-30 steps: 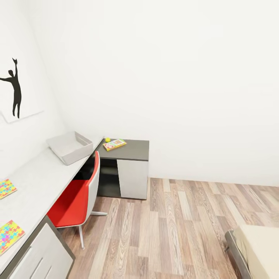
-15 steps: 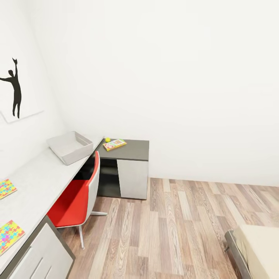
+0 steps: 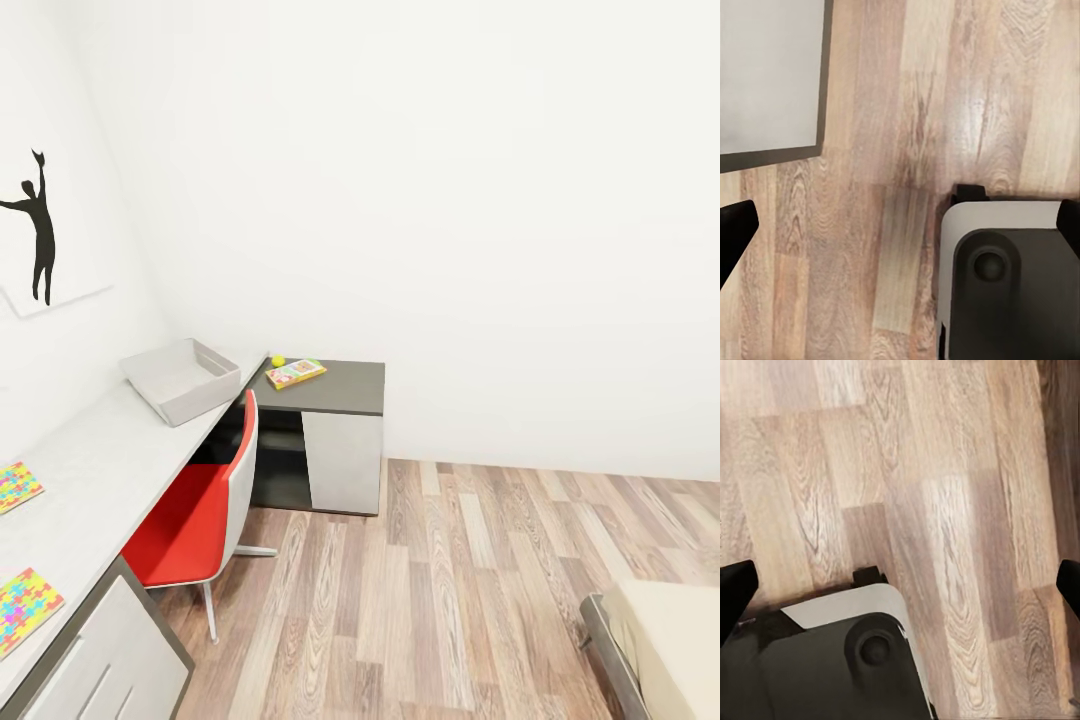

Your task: Put all the toys in the child's room - the three board games (two on the bed and one on the table), the two jigsaw puzzles on the table, and the tennis ball on the table - inside the toy box on the table in the child's room.

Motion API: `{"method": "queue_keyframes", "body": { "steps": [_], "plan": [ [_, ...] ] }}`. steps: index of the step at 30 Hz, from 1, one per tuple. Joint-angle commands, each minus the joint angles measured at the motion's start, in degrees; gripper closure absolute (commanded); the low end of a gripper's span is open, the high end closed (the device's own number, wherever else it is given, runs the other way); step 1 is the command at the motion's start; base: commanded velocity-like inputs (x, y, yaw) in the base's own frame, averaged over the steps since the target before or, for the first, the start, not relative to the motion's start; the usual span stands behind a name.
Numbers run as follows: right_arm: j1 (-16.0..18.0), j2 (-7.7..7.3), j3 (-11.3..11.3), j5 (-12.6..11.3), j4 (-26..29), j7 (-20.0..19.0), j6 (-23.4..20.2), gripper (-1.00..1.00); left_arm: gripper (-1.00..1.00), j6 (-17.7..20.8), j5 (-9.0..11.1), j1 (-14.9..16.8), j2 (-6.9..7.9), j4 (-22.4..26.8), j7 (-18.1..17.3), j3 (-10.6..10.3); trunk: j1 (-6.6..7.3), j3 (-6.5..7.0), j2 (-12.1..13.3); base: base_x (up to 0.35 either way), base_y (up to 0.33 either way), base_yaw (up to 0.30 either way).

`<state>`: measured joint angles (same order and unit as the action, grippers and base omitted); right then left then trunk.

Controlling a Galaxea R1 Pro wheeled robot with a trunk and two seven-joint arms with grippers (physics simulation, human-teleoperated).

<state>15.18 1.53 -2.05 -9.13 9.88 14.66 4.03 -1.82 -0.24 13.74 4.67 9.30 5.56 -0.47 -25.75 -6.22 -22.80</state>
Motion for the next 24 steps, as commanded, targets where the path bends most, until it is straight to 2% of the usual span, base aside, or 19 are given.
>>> {"method": "queue_keyframes", "body": {
  "steps": [1, 5, 6, 9, 15, 24],
  "plan": [
    [0.69, -0.18, -0.66, -1.50, -0.04, 0.09, -0.49, -1.00, -1.00, -0.19, -0.02, 0.05, -0.02, -0.05, 0.15, -0.06, -0.03, -0.12, -0.12, 0.000, 0.000, 0.000],
    [2.56, -1.28, -2.30, -6.11, -0.04, 0.15, -4.16, -1.00, -1.00, -0.20, -0.02, 0.05, -0.07, -0.06, 0.15, -0.06, -0.03, -0.12, -0.12, 0.000, 0.000, 0.000],
    [3.02, -1.80, -2.79, -8.13, -0.04, 0.10, -5.59, -1.00, -1.00, -0.20, -0.02, 0.05, -0.08, -0.06, 0.15, -0.06, -0.03, -0.12, -0.12, 0.000, 0.000, 0.000],
    [3.39, -2.11, -2.97, -10.02, -0.04, 0.06, -6.58, -1.00, -1.00, -0.20, -0.02, 0.06, -0.11, -0.08, 0.15, -0.06, -0.03, -0.12, -0.12, 0.000, 0.000, 0.000],
    [3.50, -2.36, -2.97, -11.45, -0.01, 0.03, -5.41, -1.00, -1.00, -0.39, -0.06, 0.06, -0.47, -0.67, 0.15, -0.07, -0.03, -0.12, -0.12, 0.000, 0.000, 0.000],
    [3.03, -2.88, -3.04, -11.74, -0.63, -0.06, -0.67, -1.00, -1.00, -2.86, -0.03, 0.06, -0.85, -1.15, 0.02, -0.12, -0.03, -0.12, -0.12, 0.000, 0.000, 0.000]
  ]
}}
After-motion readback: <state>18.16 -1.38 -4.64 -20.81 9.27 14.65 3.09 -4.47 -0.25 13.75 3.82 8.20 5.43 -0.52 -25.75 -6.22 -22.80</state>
